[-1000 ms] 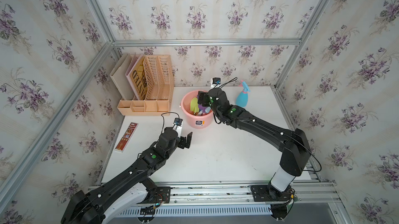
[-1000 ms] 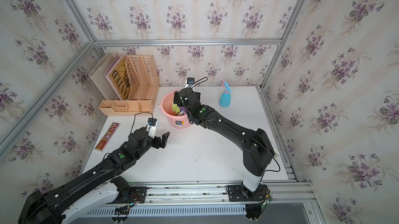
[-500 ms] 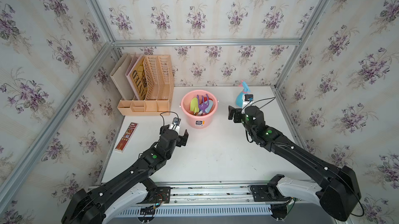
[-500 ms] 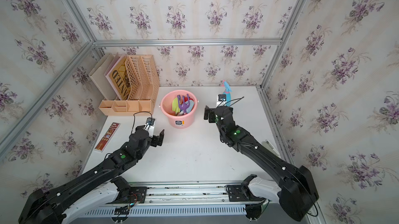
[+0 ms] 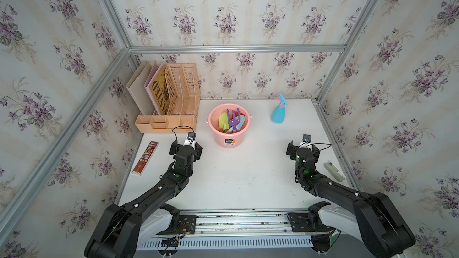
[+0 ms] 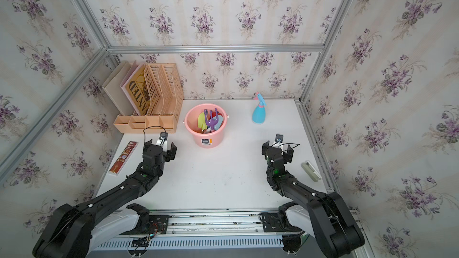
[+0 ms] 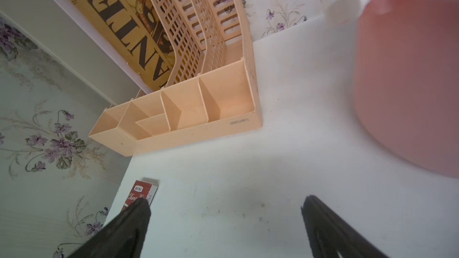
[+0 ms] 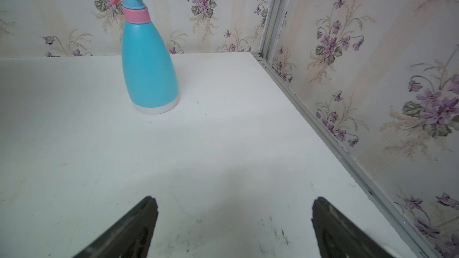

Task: Organize the gardening tools
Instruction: Reset both arms

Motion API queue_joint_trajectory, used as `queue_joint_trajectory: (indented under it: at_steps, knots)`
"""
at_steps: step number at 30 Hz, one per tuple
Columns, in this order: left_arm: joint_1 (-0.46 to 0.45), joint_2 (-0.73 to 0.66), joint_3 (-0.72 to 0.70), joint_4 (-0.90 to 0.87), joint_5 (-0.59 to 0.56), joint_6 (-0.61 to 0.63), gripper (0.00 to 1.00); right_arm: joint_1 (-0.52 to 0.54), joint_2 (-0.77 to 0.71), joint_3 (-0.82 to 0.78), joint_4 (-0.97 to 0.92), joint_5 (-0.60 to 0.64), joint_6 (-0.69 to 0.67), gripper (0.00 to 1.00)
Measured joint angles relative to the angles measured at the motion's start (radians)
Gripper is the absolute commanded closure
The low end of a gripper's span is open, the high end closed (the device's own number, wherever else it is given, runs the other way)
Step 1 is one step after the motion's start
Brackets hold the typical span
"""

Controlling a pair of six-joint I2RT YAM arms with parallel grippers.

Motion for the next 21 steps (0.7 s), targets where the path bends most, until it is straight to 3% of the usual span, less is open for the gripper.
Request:
queue_joint_trajectory:
  at_steps: [4, 12, 17, 21]
  knots:
    - [0.119, 0.09, -0.064, 0.16, 0.107, -0.01, 0.01, -0.029, 0.089, -0.056, 0.241, -0.003, -0.064, 0.0]
    - [0.199, 0.309, -0.055, 0.447, 0.26, -0.009, 0.01, -0.09, 0.322, -0.09, 0.669, -0.11, -0.15, 0.0]
    - [0.23, 0.486, -0.062, 0.599, 0.311, -0.024, 0.01, -0.141, 0.334, -0.096, 0.757, -0.21, -0.148, 0.0]
    - [0.238, 0.449, -0.025, 0.59, 0.33, -0.033, 0.01, -0.172, 0.351, -0.125, 0.803, -0.282, -0.122, 0.0]
